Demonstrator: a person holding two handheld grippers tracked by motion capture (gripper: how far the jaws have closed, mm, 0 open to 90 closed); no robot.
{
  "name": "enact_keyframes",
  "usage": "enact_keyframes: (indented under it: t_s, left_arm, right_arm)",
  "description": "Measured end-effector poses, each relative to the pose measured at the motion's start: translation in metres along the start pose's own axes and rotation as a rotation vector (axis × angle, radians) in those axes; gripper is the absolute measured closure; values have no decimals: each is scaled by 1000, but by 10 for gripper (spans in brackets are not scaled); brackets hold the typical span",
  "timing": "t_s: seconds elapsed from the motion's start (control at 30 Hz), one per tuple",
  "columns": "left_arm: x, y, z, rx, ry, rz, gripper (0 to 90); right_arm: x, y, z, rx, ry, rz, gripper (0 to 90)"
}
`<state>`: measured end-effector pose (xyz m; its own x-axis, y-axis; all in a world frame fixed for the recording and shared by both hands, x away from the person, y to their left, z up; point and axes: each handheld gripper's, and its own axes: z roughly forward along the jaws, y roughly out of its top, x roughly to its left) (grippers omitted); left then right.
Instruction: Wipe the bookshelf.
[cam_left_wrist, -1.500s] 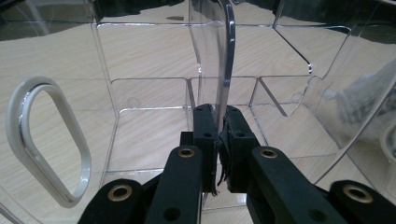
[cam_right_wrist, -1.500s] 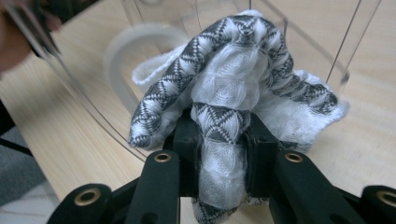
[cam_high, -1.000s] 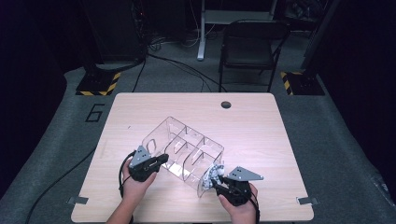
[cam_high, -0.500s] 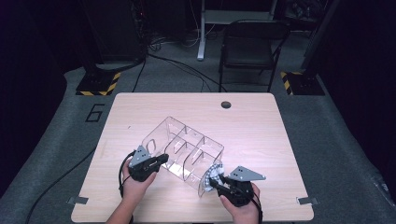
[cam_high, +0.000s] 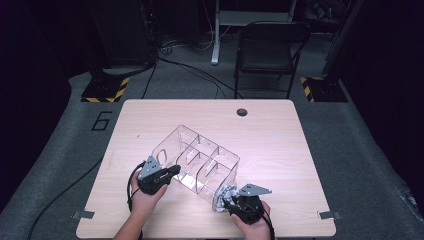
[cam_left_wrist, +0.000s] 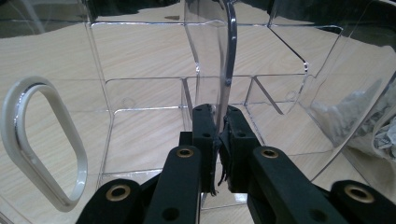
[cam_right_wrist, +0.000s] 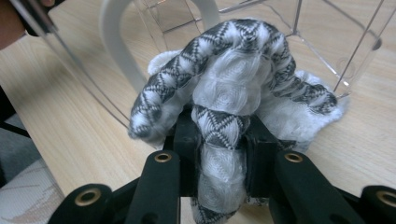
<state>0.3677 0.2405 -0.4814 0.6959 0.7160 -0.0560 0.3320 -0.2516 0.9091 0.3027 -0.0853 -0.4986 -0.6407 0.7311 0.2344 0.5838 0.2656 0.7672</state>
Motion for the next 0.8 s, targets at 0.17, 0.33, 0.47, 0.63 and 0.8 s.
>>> enact_keyframes:
  t_s: [0.17,0.33,0.47,0.63,0.8]
  left_arm:
    - [0,0,0,-2,0,-3,854]
    - [1,0,-1,2,5,6,859]
    - [0,0,0,-5,11,1,860]
    - [-1,0,-1,4,16,9,861]
    - [-2,0,0,-3,25,-1,862]
  right_arm:
    - [21,19,-34,-111,31,-44,711]
    - [37,25,-49,-155,56,-75,710]
    - [38,23,-51,-173,66,-75,711]
    - [38,19,-36,-149,71,-80,716]
    - [31,10,-19,-96,60,-55,717]
